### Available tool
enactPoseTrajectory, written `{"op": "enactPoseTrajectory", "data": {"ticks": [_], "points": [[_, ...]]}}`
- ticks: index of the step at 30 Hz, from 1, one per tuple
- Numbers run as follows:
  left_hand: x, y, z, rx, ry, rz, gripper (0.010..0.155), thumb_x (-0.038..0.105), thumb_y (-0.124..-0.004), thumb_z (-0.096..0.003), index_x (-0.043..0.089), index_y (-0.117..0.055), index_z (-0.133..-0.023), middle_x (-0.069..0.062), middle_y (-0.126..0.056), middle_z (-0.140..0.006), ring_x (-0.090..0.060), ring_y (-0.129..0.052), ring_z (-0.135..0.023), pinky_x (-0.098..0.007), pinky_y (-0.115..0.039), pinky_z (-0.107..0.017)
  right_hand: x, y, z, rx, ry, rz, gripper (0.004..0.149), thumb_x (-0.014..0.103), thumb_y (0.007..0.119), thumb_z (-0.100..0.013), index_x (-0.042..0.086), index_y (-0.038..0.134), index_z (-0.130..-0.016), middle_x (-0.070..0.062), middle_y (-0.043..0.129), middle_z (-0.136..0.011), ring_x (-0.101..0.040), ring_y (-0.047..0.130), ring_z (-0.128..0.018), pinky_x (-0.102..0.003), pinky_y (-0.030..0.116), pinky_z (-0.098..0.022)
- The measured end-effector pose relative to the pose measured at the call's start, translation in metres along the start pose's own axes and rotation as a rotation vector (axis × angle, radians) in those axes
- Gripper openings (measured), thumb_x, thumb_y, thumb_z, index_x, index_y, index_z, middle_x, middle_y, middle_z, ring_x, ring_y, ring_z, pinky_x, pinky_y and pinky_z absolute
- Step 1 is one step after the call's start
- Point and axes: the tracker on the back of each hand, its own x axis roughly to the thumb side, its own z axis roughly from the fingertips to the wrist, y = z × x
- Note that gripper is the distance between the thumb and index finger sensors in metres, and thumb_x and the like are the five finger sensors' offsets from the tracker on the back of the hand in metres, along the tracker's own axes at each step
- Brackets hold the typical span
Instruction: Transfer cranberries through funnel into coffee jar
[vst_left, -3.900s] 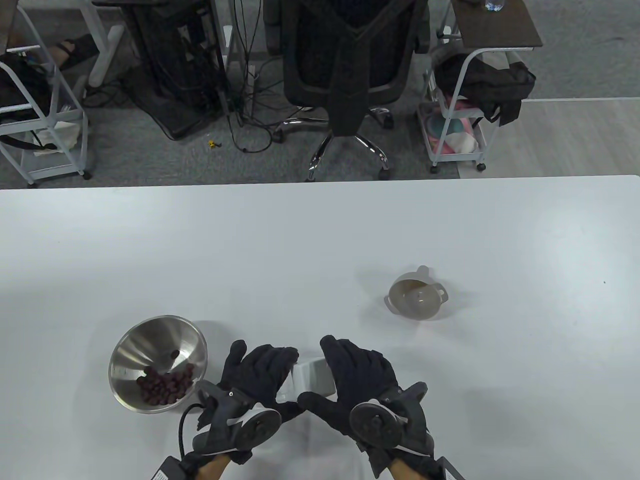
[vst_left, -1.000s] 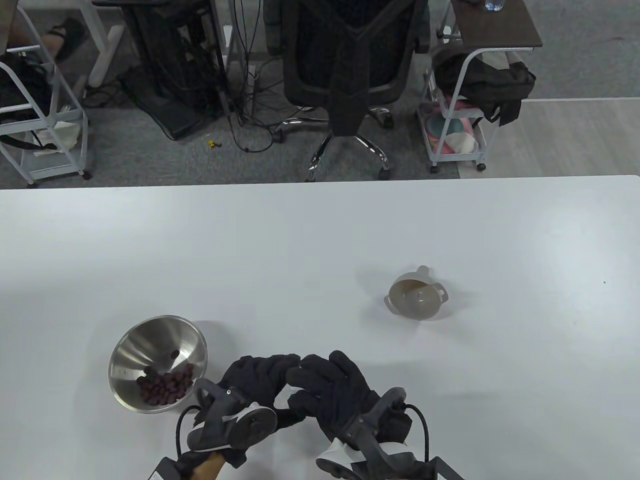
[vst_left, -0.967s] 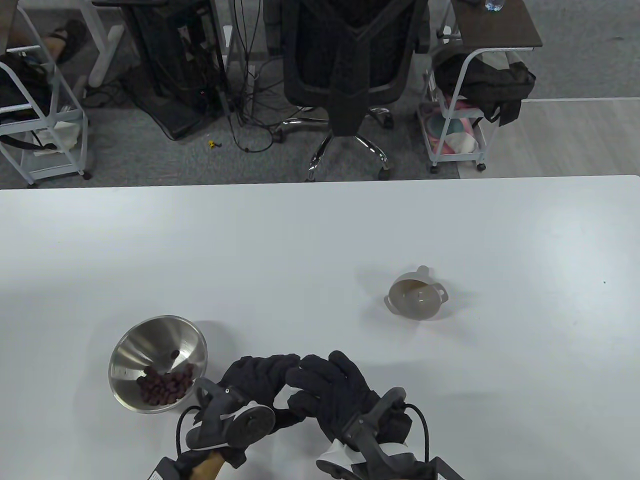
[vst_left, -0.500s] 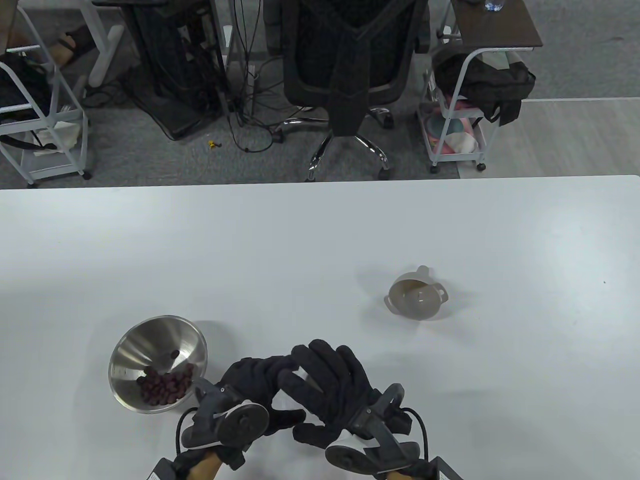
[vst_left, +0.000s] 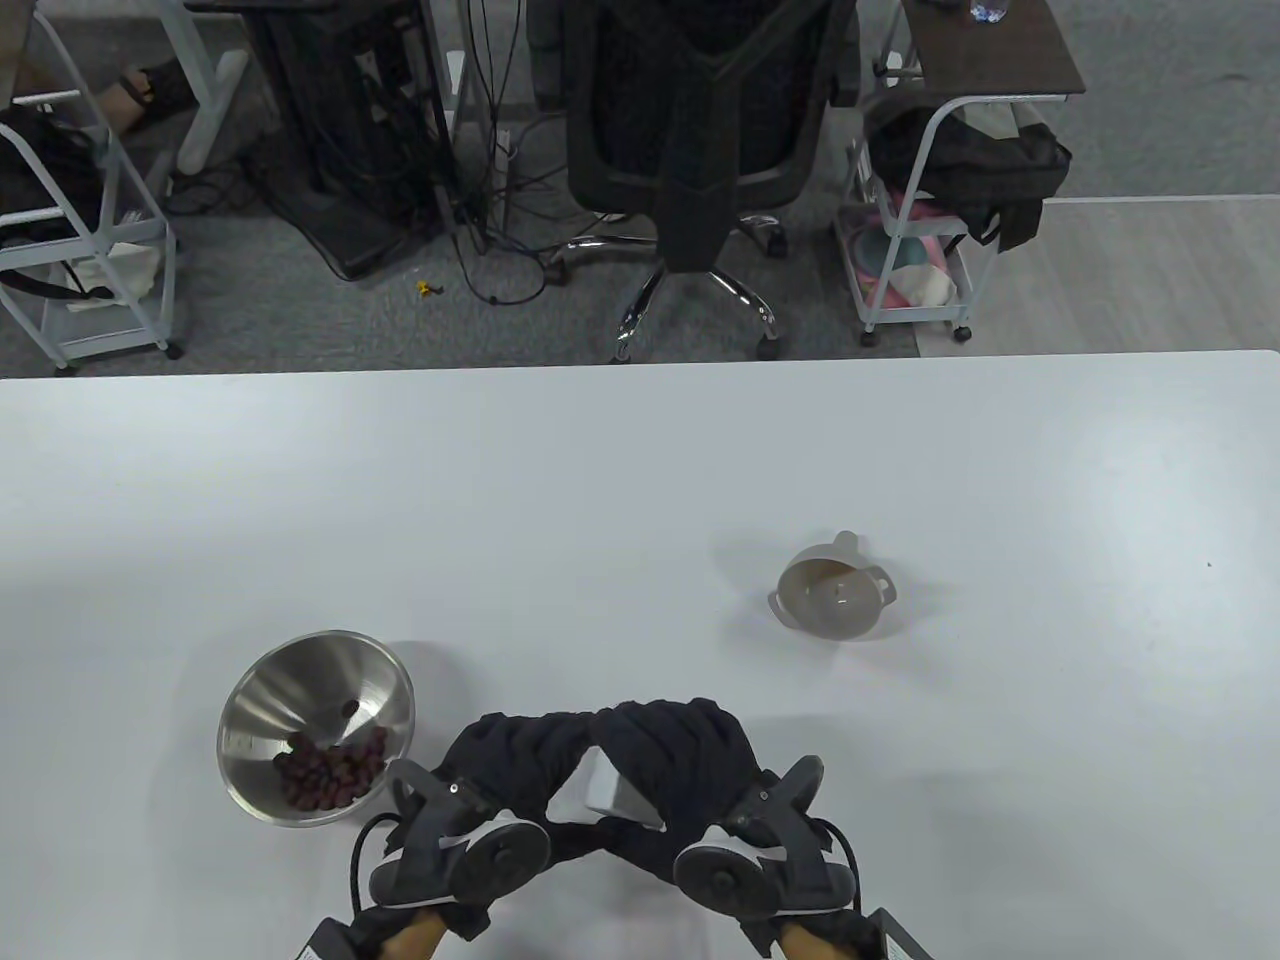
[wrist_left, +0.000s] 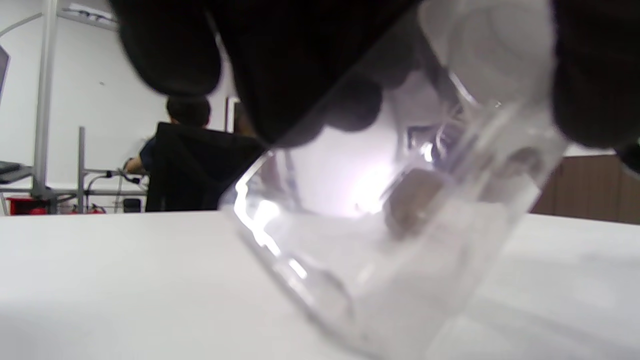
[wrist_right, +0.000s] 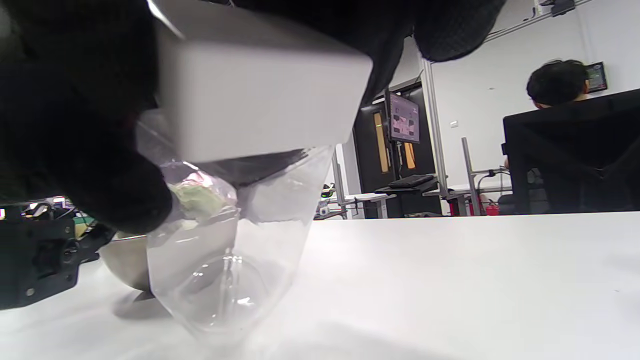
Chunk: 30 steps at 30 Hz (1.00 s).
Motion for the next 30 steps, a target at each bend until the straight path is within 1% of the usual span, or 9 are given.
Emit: {"op": "enactPoseTrajectory", "data": {"ticks": [5, 13, 19, 22, 25, 30], "points": [[0.000, -0.001, -0.001, -0.012, 0.001, -0.006, 0.095, 0.078, -0.088, -0.0322, 0.022, -0.067, -0.106, -0.004, -0.085, -0.095, -0.028, -0.100, -0.072, -0.058, -0.079, -0.058, 0.005, -0.001, 0.000, 0.012, -0.043, 0.054, 0.091, 0.056, 0.093, -0.046, 0.026, 0.043, -0.116, -0.001, 0.063, -0.118, -0.032, 0.075, -0.106, -0.062, 0.059, -0.076], [0.001, -0.001, -0.002, -0.019, -0.008, 0.003, 0.096, 0.078, -0.088, -0.0322, 0.021, -0.067, -0.106, -0.003, -0.085, -0.095, -0.028, -0.100, -0.072, -0.058, -0.079, -0.058, 0.003, -0.004, -0.001, 0.033, -0.049, 0.030, 0.091, 0.054, 0.097, -0.044, 0.029, 0.045, -0.115, 0.002, 0.063, -0.118, -0.031, 0.075, -0.106, -0.058, 0.062, -0.076], [0.002, -0.001, -0.002, -0.014, -0.014, 0.001, 0.096, 0.078, -0.088, -0.0323, 0.021, -0.067, -0.106, -0.003, -0.085, -0.095, -0.028, -0.100, -0.072, -0.058, -0.079, -0.058, 0.003, -0.008, 0.000, 0.039, -0.070, 0.043, 0.090, 0.052, 0.099, -0.042, 0.034, 0.046, -0.113, 0.007, 0.063, -0.118, -0.028, 0.072, -0.108, -0.057, 0.061, -0.077], [0.001, -0.001, -0.002, -0.012, -0.013, 0.009, 0.096, 0.079, -0.087, -0.0324, 0.021, -0.067, -0.106, -0.003, -0.085, -0.095, -0.028, -0.100, -0.072, -0.058, -0.079, -0.058, 0.004, -0.008, 0.000, 0.044, -0.084, 0.055, 0.090, 0.049, 0.101, -0.041, 0.037, 0.046, -0.112, 0.010, 0.062, -0.119, -0.027, 0.070, -0.110, -0.057, 0.060, -0.077], [0.001, -0.001, -0.002, -0.010, -0.011, 0.017, 0.096, 0.079, -0.087, -0.0323, 0.021, -0.067, -0.106, -0.003, -0.085, -0.094, -0.028, -0.100, -0.072, -0.058, -0.079, -0.058, 0.005, -0.009, 0.000, 0.043, -0.092, 0.061, 0.090, 0.047, 0.101, -0.041, 0.038, 0.046, -0.112, 0.011, 0.061, -0.119, -0.027, 0.068, -0.111, -0.057, 0.060, -0.078], [0.001, -0.001, -0.002, -0.006, -0.016, 0.025, 0.096, 0.079, -0.087, -0.0322, 0.021, -0.067, -0.106, -0.003, -0.086, -0.094, -0.027, -0.101, -0.071, -0.058, -0.079, -0.058, 0.004, -0.011, 0.000, 0.035, -0.093, 0.056, 0.090, 0.047, 0.101, -0.041, 0.039, 0.047, -0.111, 0.011, 0.061, -0.118, -0.026, 0.069, -0.110, -0.056, 0.060, -0.078]]}}
